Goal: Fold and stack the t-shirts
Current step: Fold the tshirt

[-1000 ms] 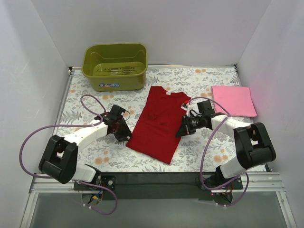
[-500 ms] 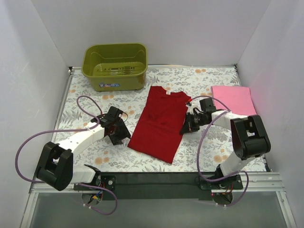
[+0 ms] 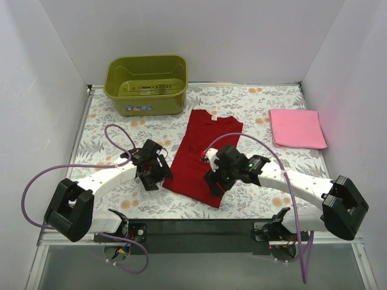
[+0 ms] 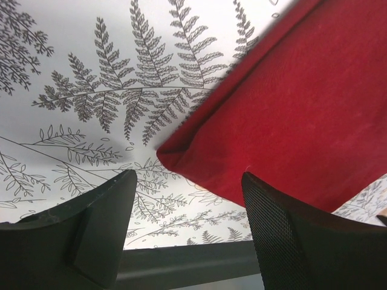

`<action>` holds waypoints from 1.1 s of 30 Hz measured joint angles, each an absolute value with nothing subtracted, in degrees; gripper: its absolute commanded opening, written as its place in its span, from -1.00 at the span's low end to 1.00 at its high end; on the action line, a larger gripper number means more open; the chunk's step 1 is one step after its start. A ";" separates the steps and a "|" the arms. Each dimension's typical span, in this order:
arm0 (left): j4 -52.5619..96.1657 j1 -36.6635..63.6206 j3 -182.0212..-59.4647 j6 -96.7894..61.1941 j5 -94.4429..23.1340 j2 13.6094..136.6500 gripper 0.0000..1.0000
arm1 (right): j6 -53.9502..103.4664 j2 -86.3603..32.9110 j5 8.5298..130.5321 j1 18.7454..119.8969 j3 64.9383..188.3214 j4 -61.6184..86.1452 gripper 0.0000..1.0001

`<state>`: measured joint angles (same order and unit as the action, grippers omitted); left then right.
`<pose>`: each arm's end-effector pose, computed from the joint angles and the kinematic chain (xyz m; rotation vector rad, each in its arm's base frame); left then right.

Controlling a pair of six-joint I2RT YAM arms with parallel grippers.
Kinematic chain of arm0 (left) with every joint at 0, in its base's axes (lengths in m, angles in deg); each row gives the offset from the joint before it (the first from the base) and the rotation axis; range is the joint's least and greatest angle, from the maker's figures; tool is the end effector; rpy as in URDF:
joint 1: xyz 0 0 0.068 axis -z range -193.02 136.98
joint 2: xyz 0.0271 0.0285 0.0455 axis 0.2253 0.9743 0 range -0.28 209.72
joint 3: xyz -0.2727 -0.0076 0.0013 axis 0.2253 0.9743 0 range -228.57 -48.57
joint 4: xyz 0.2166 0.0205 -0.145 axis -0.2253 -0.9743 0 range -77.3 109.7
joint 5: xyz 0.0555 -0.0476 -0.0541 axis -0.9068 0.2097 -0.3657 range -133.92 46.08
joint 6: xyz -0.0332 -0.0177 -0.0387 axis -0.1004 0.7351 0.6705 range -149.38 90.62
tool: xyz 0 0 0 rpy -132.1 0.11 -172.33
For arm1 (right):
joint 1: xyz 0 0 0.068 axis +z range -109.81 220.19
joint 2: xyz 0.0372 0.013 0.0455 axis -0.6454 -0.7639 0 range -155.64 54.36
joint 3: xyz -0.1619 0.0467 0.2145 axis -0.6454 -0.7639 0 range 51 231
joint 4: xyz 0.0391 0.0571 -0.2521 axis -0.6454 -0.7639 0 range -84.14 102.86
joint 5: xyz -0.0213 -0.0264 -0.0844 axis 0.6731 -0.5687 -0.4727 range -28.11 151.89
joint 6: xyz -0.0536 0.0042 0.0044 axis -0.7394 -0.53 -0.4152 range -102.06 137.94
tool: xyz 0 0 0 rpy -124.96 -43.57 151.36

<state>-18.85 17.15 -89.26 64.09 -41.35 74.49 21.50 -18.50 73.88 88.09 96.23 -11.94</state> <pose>0.1893 -0.1120 0.1760 -1.5687 2.5647 -0.4368 0.1644 0.1930 0.2191 -1.0546 2.3447 0.6225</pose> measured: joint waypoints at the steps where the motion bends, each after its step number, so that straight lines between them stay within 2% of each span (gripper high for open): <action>1: -18.85 17.50 -89.13 64.29 -41.39 74.59 0.28 | 21.50 -18.55 71.82 90.80 96.23 -12.86 0.22; 7: -18.89 18.79 -88.50 65.45 -41.78 76.26 0.17 | 21.54 -22.04 64.13 101.60 96.25 -15.96 0.21; 13: -18.91 19.67 -88.67 66.02 -42.03 78.70 0.02 | 21.63 -27.92 59.43 107.55 97.21 -17.40 0.18; 27: -19.39 20.28 -89.89 66.63 -42.62 80.93 -0.17 | 21.89 -30.94 53.05 111.07 98.11 -18.41 0.06; 33: -19.37 20.47 -90.18 66.78 -42.64 81.44 -0.18 | 21.78 -32.62 51.08 113.93 99.42 -19.24 0.01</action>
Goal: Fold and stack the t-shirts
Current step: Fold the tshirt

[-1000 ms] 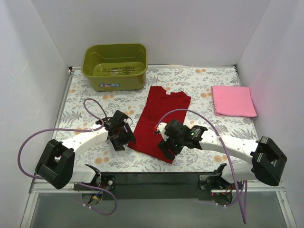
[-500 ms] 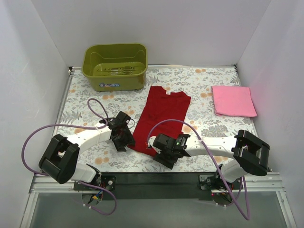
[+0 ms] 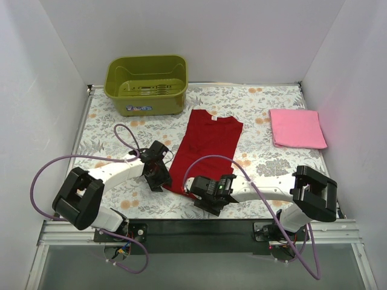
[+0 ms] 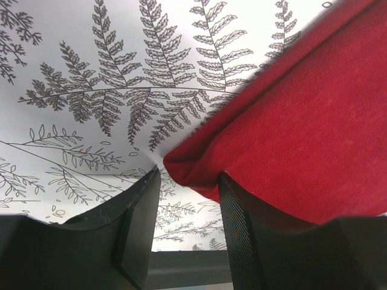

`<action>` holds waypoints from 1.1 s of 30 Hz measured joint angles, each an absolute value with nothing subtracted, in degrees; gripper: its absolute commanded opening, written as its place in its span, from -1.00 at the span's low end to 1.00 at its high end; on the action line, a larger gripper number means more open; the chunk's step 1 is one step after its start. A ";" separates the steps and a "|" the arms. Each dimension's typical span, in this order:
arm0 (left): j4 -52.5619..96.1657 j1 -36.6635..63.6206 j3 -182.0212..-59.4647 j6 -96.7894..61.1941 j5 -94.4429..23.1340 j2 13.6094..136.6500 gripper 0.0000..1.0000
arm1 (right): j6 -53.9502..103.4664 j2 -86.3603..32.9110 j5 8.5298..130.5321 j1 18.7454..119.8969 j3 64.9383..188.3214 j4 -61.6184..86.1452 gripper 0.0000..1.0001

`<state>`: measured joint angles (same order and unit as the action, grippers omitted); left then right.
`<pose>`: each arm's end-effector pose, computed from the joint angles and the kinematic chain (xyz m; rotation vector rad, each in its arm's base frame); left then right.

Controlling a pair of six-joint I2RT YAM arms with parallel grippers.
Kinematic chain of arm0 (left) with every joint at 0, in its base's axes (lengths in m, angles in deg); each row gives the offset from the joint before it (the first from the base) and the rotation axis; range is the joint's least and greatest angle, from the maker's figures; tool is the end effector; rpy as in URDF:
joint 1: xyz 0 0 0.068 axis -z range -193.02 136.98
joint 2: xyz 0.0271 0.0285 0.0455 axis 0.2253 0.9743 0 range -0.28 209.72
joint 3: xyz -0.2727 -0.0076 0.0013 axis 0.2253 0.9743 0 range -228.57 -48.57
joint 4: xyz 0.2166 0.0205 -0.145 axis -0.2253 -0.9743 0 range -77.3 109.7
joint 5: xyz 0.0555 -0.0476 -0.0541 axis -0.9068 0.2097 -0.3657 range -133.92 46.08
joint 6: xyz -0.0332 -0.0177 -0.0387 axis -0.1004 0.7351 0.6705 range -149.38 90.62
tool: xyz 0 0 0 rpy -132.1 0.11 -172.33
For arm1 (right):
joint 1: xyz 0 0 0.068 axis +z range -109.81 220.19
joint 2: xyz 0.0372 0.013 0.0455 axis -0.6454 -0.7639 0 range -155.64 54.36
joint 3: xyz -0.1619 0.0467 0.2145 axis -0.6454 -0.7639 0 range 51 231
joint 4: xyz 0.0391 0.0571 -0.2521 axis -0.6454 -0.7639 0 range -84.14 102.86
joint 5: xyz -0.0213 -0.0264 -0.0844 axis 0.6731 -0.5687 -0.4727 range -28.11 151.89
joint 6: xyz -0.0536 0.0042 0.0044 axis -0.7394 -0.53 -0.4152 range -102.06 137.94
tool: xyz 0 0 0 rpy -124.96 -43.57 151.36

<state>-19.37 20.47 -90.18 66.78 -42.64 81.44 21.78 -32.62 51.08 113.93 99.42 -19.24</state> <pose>0.1902 -0.1269 0.1551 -1.5931 2.6230 -0.2777 0.0823 0.2585 0.1686 -1.5448 2.2880 0.0911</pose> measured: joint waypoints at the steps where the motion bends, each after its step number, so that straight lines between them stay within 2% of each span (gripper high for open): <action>1: -19.39 20.47 -90.22 66.87 -42.64 81.55 -0.17 | 21.74 -33.04 50.71 114.37 99.81 -19.39 -0.02; 3: -19.61 20.47 -90.46 66.96 -42.64 81.83 -0.13 | 21.74 -33.91 50.14 115.07 100.64 -20.07 -0.03; 7: -19.57 20.50 -90.88 67.39 -42.48 82.29 -0.03 | 21.78 -35.31 49.73 115.74 101.96 -21.21 -0.20; 12: -19.66 20.54 -91.23 67.88 -42.42 82.64 -0.06 | 21.91 -35.95 49.57 116.09 102.39 -21.34 -0.31; 15: -20.73 20.54 -92.17 68.03 -42.53 83.84 -0.24 | 21.87 -36.25 49.53 116.09 102.61 -21.34 -0.40; 16: -20.86 20.54 -92.43 68.07 -42.59 84.28 -0.30 | 21.89 -36.34 49.44 116.09 102.65 -21.34 -0.48; 17: -20.97 20.56 -92.69 68.05 -42.62 84.65 -0.48 | 21.80 -36.49 49.25 116.09 102.76 -21.31 -0.51; 18: -21.14 20.58 -92.89 68.07 -42.64 84.93 -0.57 | 21.71 -36.62 49.14 116.09 102.83 -21.34 -0.54; 22: -20.18 20.69 -93.39 68.44 -42.24 85.98 -1.00 | 20.91 -37.15 48.37 116.09 103.20 -21.51 -0.87; 23: -20.40 20.69 -93.63 68.42 -42.22 86.22 -1.00 | 20.58 -37.28 48.31 116.09 103.38 -21.69 -0.97; 28: -21.32 20.87 -94.37 67.85 -42.83 86.42 -1.00 | 19.20 -38.20 49.51 116.79 104.77 -22.91 -0.97; 33: -24.99 21.22 -93.15 67.57 -47.14 82.00 -1.00 | 18.94 -39.14 57.44 120.18 109.21 -24.35 -0.97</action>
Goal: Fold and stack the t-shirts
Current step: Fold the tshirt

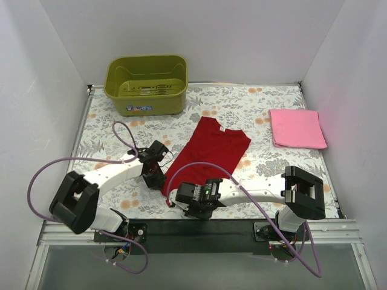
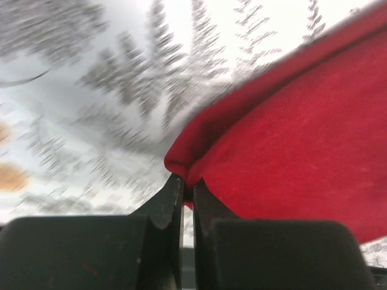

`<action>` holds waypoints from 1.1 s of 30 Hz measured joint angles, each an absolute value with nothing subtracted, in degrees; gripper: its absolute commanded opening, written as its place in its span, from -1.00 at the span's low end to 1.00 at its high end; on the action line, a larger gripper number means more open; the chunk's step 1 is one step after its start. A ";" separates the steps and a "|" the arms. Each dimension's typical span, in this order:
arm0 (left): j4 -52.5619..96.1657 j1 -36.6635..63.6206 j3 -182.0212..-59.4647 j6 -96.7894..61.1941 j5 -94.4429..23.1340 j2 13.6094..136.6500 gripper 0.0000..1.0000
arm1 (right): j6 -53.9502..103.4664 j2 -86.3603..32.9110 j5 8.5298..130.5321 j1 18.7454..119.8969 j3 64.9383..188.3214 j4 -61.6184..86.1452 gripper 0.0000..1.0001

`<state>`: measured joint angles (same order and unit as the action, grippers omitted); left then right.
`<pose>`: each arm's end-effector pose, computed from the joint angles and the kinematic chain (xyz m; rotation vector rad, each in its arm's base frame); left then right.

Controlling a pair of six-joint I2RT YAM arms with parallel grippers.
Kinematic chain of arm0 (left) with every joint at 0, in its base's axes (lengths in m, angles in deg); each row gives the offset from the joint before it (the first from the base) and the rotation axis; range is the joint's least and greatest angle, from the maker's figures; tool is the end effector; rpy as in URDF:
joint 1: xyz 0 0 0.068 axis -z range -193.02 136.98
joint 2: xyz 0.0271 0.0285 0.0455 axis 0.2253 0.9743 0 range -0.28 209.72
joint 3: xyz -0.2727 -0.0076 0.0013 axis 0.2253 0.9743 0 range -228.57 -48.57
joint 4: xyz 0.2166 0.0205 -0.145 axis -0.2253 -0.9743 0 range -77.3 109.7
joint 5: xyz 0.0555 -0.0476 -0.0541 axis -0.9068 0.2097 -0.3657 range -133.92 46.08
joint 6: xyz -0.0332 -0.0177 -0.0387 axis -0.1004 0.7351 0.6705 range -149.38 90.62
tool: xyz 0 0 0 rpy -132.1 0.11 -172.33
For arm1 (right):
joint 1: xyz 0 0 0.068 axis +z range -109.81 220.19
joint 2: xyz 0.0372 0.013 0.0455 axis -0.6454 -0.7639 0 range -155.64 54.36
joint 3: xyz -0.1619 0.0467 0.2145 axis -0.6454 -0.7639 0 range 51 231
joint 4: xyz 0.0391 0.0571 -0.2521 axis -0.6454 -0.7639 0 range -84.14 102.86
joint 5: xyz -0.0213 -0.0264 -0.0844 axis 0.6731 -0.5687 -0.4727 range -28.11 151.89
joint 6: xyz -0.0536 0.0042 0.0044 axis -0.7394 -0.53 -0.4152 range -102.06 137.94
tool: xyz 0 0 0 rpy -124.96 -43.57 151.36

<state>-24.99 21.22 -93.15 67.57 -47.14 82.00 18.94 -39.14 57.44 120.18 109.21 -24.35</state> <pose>0.1909 -0.1276 0.1641 -1.5824 2.5863 -0.1486 0.0555 0.2986 0.1801 -1.8011 2.2120 0.2009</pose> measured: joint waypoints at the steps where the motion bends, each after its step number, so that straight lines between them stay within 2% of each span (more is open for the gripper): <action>1: -26.58 21.22 -92.67 67.74 -47.99 79.86 -1.00 | 18.94 -39.12 59.41 121.08 110.61 -24.77 -0.97; 7: -35.96 21.15 -92.28 70.98 -52.56 62.35 -1.00 | 18.85 -39.07 68.72 124.42 119.88 -26.39 -0.97; 13: -45.47 20.82 -96.69 73.62 -57.52 57.04 -1.00 | 18.76 -37.83 70.86 124.62 123.18 -27.11 -0.97; 18: -47.54 20.69 -106.27 72.71 -60.54 61.57 -1.00 | 18.72 -34.33 69.49 120.99 123.64 -28.09 -0.97; 23: -44.79 20.15 -113.81 69.78 -61.57 71.01 -0.97 | 17.21 -28.71 69.11 112.09 123.18 -30.08 -0.97; 28: -40.88 19.95 -120.78 66.35 -60.91 80.95 -0.96 | 15.42 -23.97 69.33 102.78 121.89 -31.28 -0.97; 33: -35.81 19.91 -125.63 62.72 -57.43 88.17 -0.98 | 14.41 -22.92 69.57 97.84 119.94 -32.40 -0.97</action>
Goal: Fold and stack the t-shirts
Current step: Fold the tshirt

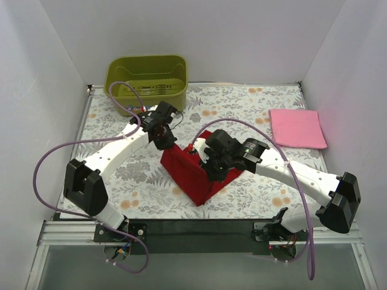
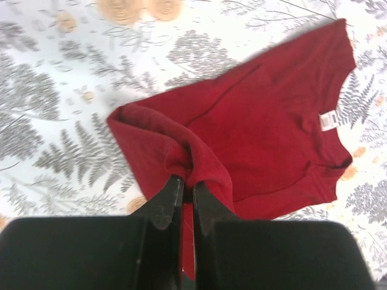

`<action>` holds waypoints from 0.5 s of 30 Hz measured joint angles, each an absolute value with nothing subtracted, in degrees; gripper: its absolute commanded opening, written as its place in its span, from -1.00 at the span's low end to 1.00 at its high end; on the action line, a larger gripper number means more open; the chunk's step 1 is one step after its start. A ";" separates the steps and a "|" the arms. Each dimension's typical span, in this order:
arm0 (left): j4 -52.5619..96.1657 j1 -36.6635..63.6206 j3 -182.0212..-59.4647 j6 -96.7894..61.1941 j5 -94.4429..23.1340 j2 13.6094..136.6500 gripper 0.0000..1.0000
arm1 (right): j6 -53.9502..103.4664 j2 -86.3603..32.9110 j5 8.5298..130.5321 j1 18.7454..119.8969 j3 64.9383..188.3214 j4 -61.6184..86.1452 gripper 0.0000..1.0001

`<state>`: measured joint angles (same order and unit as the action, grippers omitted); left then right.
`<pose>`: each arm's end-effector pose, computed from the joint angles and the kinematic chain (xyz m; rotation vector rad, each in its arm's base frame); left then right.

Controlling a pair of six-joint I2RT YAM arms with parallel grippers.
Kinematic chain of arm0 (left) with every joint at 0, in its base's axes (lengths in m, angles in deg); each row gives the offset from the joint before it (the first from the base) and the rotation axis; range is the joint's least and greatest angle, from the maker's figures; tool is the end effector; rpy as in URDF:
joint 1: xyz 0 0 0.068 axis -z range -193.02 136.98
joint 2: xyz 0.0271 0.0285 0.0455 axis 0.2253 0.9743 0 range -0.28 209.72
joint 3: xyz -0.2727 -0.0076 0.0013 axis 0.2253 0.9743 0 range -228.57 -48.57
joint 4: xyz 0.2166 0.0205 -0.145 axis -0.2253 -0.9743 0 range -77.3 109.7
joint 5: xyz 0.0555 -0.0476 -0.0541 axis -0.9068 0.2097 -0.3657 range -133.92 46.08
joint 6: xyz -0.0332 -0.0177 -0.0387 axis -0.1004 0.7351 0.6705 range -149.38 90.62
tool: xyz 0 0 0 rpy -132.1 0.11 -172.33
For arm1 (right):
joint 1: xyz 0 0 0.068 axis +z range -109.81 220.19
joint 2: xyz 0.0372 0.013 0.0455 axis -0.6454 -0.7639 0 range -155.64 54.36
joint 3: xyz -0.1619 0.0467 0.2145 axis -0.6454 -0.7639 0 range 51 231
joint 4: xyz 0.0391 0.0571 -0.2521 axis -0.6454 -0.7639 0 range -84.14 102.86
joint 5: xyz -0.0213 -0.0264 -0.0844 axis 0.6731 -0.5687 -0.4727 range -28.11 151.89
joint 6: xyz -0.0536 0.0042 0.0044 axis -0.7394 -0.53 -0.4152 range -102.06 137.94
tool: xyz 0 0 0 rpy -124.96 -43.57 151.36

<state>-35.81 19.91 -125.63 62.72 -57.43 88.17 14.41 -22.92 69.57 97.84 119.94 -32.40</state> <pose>0.2626 -0.1603 0.2878 -1.4045 2.3402 -0.3456 0.1446 0.2373 0.3069 -1.3633 2.1940 0.5406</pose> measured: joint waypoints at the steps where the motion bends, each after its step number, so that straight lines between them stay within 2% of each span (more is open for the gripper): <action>1: -34.78 19.91 -126.22 61.97 -56.49 89.30 -0.98 | 14.35 -22.88 69.55 97.21 119.35 -32.46 -0.97; 15: -25.95 19.95 -135.68 54.96 -46.86 103.49 -0.99 | 14.28 -21.78 68.02 89.34 113.34 -32.20 -0.97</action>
